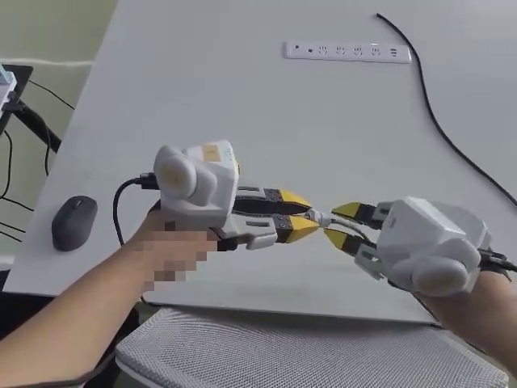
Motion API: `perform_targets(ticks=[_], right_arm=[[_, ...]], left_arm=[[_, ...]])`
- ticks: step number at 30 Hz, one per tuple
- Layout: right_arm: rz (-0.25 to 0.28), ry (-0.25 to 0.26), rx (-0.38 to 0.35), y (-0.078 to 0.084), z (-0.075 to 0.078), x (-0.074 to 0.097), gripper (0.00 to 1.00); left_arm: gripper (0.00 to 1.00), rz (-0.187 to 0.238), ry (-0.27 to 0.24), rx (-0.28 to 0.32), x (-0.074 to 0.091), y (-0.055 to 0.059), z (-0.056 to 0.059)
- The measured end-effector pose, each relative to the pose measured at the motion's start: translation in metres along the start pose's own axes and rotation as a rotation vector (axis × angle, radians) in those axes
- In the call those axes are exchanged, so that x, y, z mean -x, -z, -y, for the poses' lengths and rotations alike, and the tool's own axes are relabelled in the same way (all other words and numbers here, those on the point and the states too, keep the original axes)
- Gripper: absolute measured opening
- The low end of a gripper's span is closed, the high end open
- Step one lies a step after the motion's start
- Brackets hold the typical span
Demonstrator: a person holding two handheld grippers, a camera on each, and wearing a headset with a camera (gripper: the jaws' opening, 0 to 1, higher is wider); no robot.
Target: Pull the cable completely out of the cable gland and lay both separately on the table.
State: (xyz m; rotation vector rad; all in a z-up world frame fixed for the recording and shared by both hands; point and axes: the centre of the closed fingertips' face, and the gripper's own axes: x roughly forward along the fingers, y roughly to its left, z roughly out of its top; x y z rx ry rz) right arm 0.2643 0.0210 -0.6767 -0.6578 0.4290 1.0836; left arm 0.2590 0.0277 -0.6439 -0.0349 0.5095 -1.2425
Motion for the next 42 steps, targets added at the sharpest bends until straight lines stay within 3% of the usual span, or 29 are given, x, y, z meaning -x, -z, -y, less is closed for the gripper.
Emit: perform_targets(ticks=[10,23,30,42], right_arm=[[0.008,0.011,-0.003,0.0,-0.002,0.001,0.0],[-0.003,0.008,-0.085,0.009,0.0,-0.001,0.0],[-0.055,0.018,-0.159,0.03,0.007,0.001,0.0],[-0.105,0.039,-0.392,0.073,0.018,0.009,0.0]], left_arm=[[0.15,-0.006,0.002,0.006,-0.001,0.003,0.003],[0.15,-0.013,0.0,0.004,-0.002,0.004,0.003],[0.15,-0.002,-0.006,0.012,0.001,0.002,-0.002],[0.15,0.001,-0.019,0.018,0.002,0.001,-0.005]])
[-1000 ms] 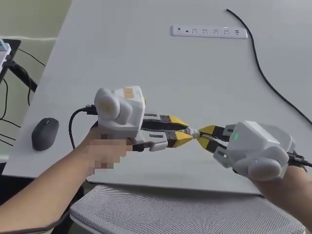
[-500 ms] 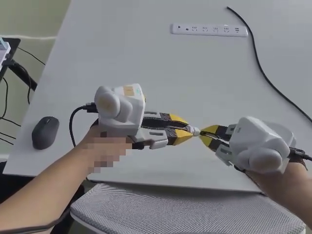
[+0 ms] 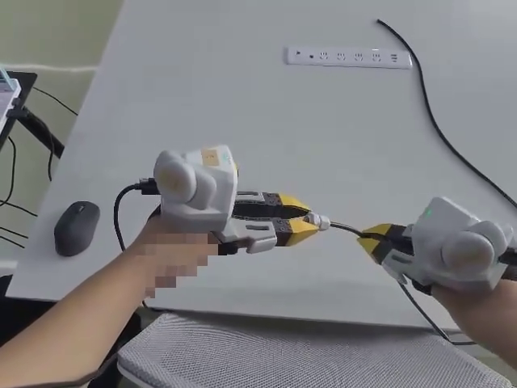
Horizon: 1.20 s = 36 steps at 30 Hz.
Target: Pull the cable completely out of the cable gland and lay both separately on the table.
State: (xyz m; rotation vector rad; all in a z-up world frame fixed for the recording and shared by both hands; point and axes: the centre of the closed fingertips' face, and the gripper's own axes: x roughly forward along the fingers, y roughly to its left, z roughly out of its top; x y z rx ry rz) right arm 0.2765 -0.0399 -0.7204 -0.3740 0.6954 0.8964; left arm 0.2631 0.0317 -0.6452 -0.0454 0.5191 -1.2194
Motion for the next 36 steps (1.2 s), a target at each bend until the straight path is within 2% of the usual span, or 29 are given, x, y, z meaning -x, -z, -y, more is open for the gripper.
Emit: perform_targets(ticks=[12,24,34,36], right_arm=[[-0.022,0.028,0.008,0.022,0.008,0.008,0.0],[-0.023,0.032,0.01,0.02,0.011,0.008,0.0],[-0.019,0.023,0.018,0.012,0.013,0.007,0.0],[-0.023,0.018,0.04,0.009,0.013,0.005,0.0]], left_arm=[[0.15,-0.008,-0.003,0.005,0.001,0.002,0.001],[0.15,-0.006,-0.001,0.01,-0.003,0.002,0.002],[0.15,0.003,-0.013,0.013,-0.003,0.001,0.003],[0.15,0.001,-0.018,0.013,-0.002,0.002,0.003]])
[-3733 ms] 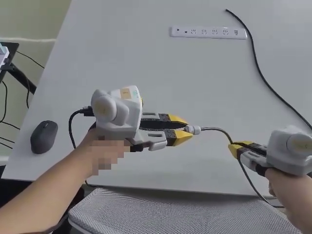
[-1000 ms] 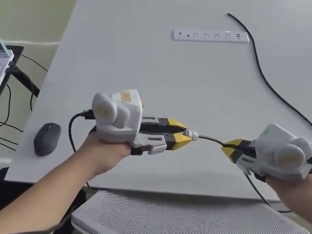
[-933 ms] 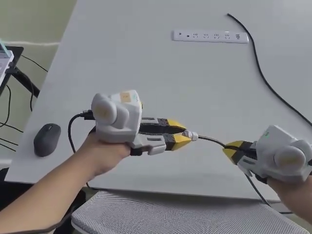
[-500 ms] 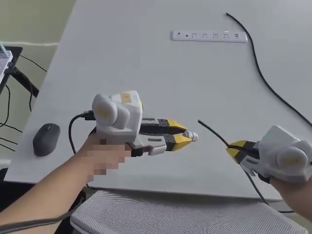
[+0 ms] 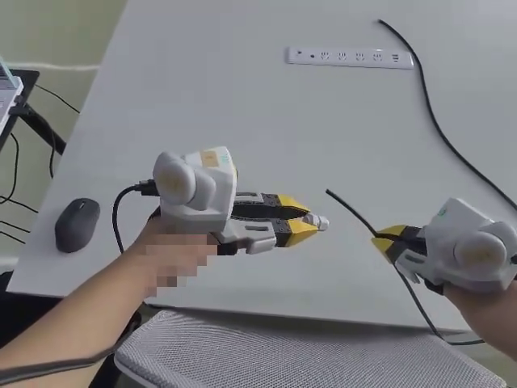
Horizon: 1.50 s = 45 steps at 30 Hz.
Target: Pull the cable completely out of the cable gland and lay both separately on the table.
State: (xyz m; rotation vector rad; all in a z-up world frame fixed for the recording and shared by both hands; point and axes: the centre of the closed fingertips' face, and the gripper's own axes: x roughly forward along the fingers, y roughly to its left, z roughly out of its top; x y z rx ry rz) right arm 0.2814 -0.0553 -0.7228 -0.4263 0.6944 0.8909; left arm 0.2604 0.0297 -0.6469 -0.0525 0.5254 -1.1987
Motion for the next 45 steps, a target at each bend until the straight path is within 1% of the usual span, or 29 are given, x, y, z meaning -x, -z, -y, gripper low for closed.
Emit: perform_targets(ticks=[4,6,8,12,17,21,25,28,32,35,36,38,40,45], right_arm=[[-0.011,-0.008,0.022,-0.004,0.0,-0.005,0.0],[-0.026,-0.004,0.068,-0.006,0.001,-0.007,0.0],[-0.03,-0.006,0.088,-0.01,0.001,-0.01,0.0],[-0.026,-0.011,0.093,-0.02,0.004,-0.016,0.0],[-0.012,-0.019,0.071,-0.035,0.008,-0.022,0.0],[-0.001,-0.014,0.075,-0.047,0.012,-0.027,0.0],[-0.006,-0.026,0.095,-0.055,0.011,-0.035,0.0],[-0.004,-0.039,0.095,-0.061,0.009,-0.039,0.0],[0.002,-0.061,0.12,-0.076,0.0,-0.047,0.0],[0.008,-0.077,0.11,-0.084,-0.004,-0.051,0.0],[0.013,-0.08,0.118,-0.089,-0.005,-0.054,0.0],[0.019,-0.095,0.104,-0.095,-0.007,-0.059,0.0],[0.025,-0.097,0.104,-0.101,-0.007,-0.065,0.0],[0.038,-0.112,0.105,-0.113,-0.008,-0.081,0.0]], left_arm=[[0.15,0.003,-0.012,0.012,0.003,0.005,-0.002],[0.15,0.008,-0.019,0.019,0.004,0.007,-0.004],[0.15,0.011,-0.024,0.027,0.005,0.009,-0.005],[0.15,0.015,-0.034,0.032,0.005,0.011,-0.007],[0.15,0.023,-0.049,0.043,0.009,0.014,-0.01],[0.15,0.033,-0.067,0.057,0.014,0.021,-0.011],[0.15,0.043,-0.086,0.072,0.018,0.029,-0.012],[0.15,0.051,-0.102,0.086,0.022,0.034,-0.014],[0.15,0.068,-0.129,0.105,0.029,0.04,-0.017],[0.15,0.073,-0.141,0.112,0.033,0.043,-0.017],[0.15,0.075,-0.146,0.116,0.034,0.045,-0.018],[0.15,0.076,-0.154,0.121,0.036,0.05,-0.02],[0.15,0.076,-0.161,0.125,0.038,0.053,-0.023],[0.15,0.083,-0.175,0.127,0.042,0.056,-0.028]])
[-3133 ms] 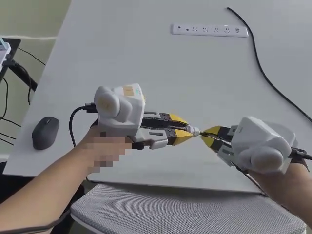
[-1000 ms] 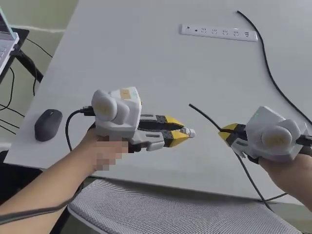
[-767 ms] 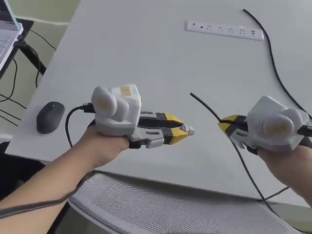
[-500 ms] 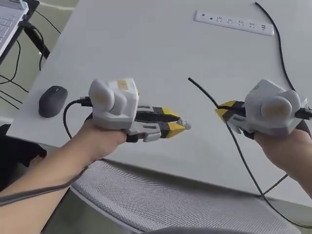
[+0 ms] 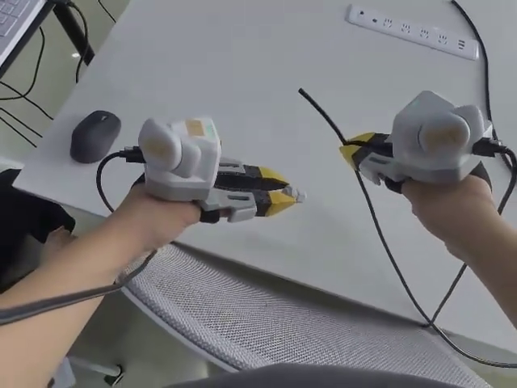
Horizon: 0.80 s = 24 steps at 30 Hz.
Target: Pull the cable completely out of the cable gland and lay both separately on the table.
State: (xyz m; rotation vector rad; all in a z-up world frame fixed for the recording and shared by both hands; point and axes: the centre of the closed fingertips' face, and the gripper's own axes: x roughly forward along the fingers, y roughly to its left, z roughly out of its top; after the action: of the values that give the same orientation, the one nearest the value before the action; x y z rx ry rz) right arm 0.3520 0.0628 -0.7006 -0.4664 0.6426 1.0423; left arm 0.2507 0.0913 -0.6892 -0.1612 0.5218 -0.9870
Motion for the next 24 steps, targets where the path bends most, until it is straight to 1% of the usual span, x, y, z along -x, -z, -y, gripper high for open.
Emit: perform_targets(ticks=[3,6,9,11,14,18,19,22,24], right_arm=[[-0.012,-0.012,0.04,-0.002,-0.001,-0.011,0.0],[-0.029,-0.028,0.063,0.0,-0.004,-0.023,0.0],[-0.041,-0.049,0.076,0.0,-0.008,-0.036,0.0],[-0.044,-0.055,0.08,0.0,-0.01,-0.041,0.0],[-0.047,-0.078,0.093,0.0,-0.016,-0.051,0.0],[-0.061,-0.103,0.103,0.002,-0.022,-0.07,0.0],[-0.065,-0.113,0.113,0.003,-0.025,-0.076,0.0],[-0.088,-0.142,0.148,0.009,-0.032,-0.088,0.0],[-0.102,-0.161,0.17,0.014,-0.036,-0.096,0.0]], left_arm=[[0.15,0.003,-0.003,0.005,0.001,0.002,-0.004],[0.15,-0.006,-0.007,0.005,0.0,0.009,-0.008],[0.15,-0.02,-0.007,0.006,0.0,0.015,-0.012],[0.15,-0.025,-0.007,0.004,0.0,0.017,-0.012],[0.15,-0.03,-0.006,0.01,0.0,0.022,-0.014],[0.15,-0.045,-0.005,0.022,0.0,0.033,-0.019],[0.15,-0.048,-0.001,0.04,0.0,0.036,-0.021],[0.15,-0.072,-0.005,0.042,0.0,0.045,-0.026],[0.15,-0.073,-0.008,0.05,0.0,0.049,-0.031]])
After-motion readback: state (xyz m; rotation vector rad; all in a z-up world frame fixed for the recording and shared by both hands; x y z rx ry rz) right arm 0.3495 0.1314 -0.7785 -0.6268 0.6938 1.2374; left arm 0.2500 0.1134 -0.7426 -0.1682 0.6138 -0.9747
